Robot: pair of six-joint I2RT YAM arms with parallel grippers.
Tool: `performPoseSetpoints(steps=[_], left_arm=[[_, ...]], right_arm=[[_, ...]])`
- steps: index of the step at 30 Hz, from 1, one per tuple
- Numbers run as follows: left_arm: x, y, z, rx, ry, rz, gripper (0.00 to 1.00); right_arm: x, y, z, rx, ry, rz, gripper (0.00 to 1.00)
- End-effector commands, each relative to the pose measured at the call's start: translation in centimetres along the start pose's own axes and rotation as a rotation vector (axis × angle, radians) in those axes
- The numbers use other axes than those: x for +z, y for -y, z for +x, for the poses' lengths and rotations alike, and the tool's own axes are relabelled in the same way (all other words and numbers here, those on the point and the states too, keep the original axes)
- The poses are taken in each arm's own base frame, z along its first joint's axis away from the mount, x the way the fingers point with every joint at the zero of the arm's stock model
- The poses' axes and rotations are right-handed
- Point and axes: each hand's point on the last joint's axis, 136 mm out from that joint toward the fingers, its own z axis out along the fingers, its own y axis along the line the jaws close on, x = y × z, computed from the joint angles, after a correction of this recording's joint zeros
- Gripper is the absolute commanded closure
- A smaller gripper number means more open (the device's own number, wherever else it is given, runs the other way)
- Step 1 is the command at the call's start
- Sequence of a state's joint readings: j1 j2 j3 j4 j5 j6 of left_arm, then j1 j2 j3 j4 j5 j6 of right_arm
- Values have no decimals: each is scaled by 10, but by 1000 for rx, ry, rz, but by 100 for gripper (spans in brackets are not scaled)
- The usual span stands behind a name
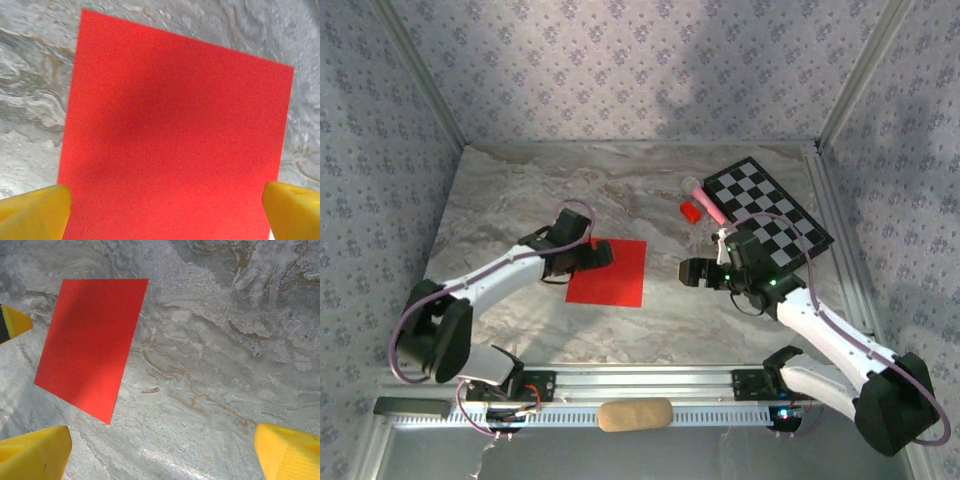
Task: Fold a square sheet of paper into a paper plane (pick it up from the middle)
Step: First fold the square sheet of paper in half at the center of the table.
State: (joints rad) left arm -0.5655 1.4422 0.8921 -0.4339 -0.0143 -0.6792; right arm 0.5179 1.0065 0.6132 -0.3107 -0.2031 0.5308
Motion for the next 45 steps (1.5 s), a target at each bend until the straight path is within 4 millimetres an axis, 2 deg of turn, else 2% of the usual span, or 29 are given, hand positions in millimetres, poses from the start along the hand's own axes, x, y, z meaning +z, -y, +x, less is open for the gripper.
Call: performPoseSetpoints(steps=[1, 5, 8, 16, 32, 40, 45], left_arm=[[0, 5, 15, 80, -129, -67, 3], [8, 6, 22, 174, -187, -186, 4], [13, 13, 24, 203, -206, -202, 3], [16, 14, 22, 232, -253, -259, 2], [41, 18, 38, 241, -335, -314, 1], [43, 16, 39, 243, -342, -338, 0], [46, 25, 37, 243, -334, -298, 0]], right_arm=[[2, 2, 0, 29, -31, 48, 4], [5, 5, 3, 36, -51, 71, 4], [7, 8, 7, 40, -66, 87, 4], [13, 14, 11, 51, -99, 117, 3], [19, 17, 14, 39, -139, 147, 2], [19, 19, 14, 35, -137, 154, 1], [18, 19, 15, 31, -137, 154, 1]])
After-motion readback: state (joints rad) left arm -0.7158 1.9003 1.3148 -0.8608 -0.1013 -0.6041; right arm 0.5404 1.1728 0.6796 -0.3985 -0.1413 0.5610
